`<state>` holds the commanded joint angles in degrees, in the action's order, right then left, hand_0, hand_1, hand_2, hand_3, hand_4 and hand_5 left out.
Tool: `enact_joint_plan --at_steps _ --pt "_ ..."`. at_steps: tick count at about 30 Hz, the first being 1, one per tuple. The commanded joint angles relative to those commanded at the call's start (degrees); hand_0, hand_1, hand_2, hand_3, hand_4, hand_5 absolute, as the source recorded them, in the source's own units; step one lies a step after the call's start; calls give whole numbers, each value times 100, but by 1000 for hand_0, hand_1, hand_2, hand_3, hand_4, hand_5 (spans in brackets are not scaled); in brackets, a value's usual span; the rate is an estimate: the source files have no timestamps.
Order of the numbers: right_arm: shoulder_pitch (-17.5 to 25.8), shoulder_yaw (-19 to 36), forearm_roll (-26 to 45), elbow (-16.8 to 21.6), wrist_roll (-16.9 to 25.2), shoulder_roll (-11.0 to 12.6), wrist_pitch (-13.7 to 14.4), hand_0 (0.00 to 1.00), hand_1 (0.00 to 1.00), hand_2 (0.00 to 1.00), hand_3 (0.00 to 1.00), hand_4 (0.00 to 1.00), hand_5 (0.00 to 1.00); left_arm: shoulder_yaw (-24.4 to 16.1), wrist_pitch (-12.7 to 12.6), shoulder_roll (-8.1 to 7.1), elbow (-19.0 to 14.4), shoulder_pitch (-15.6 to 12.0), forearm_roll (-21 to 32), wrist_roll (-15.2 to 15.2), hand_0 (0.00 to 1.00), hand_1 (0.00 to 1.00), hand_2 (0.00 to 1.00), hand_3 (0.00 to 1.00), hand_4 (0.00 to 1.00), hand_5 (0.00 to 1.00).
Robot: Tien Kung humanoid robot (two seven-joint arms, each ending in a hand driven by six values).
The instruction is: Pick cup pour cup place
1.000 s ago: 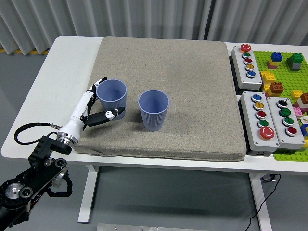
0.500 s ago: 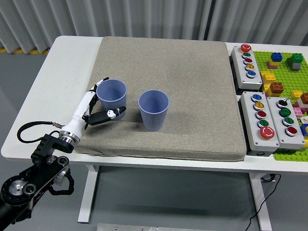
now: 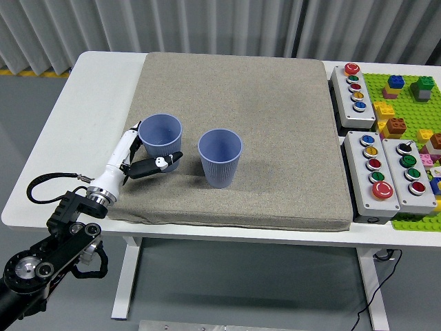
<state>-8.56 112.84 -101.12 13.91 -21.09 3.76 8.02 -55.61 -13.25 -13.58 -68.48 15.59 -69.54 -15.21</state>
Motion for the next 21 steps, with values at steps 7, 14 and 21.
enact_joint_plan --at_steps 7,14,21 --pt "10 3 -20 2 -5 -5 -6 639 601 509 581 2 2 27 -40 34 38 2 9 -22 755 700 768 784 914 201" --pt "23 19 -44 2 -6 -6 -14 641 601 509 581 2 2 46 -92 51 47 -16 82 -72 724 657 661 655 811 49" --pt "12 15 -28 -1 2 -3 -17 639 601 509 581 2 2 38 -189 55 26 -17 134 -138 651 597 600 574 789 37"
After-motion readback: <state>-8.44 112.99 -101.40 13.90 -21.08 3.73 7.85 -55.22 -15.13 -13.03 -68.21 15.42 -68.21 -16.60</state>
